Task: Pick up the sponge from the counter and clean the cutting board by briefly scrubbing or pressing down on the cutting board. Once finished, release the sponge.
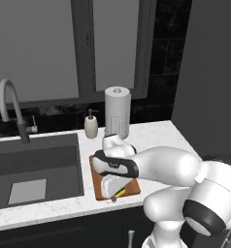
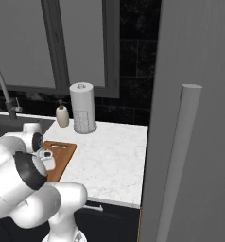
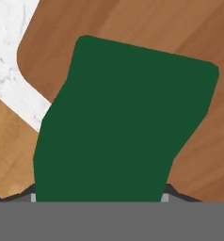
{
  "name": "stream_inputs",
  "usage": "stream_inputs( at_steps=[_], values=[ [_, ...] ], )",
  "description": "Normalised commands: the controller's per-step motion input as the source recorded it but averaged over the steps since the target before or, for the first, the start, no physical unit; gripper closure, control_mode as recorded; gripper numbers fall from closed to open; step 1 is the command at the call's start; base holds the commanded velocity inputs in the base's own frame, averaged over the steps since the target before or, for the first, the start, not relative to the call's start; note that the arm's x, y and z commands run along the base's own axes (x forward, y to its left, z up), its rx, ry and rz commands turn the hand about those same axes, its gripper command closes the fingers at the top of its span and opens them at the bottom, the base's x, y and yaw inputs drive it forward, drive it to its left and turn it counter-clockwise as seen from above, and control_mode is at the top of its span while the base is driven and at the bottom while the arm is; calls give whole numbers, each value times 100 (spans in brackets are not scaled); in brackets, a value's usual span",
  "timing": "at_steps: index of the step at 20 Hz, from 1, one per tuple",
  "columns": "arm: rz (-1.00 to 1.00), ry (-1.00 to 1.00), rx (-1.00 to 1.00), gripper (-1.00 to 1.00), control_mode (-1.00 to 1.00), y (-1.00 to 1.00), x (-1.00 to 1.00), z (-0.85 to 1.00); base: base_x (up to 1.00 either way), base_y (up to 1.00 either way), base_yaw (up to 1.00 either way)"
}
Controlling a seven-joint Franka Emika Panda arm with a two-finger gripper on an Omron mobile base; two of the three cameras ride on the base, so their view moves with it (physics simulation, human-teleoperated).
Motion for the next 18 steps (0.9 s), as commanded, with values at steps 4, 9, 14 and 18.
stream_inputs(
  at_steps=[4, 9, 14, 18],
  values=[
    [0, 0, 0, 100, -100, 19, 17, 0, 0, 0, 0],
    [0, 0, 0, 100, -100, 2, 62, 0, 0, 0, 0],
    [0, 1, 0, 100, -100, 0, 92, 0, 0, 0, 0],
    [0, 0, 0, 100, -100, 1, 99, 0, 0, 0, 0]
  ],
)
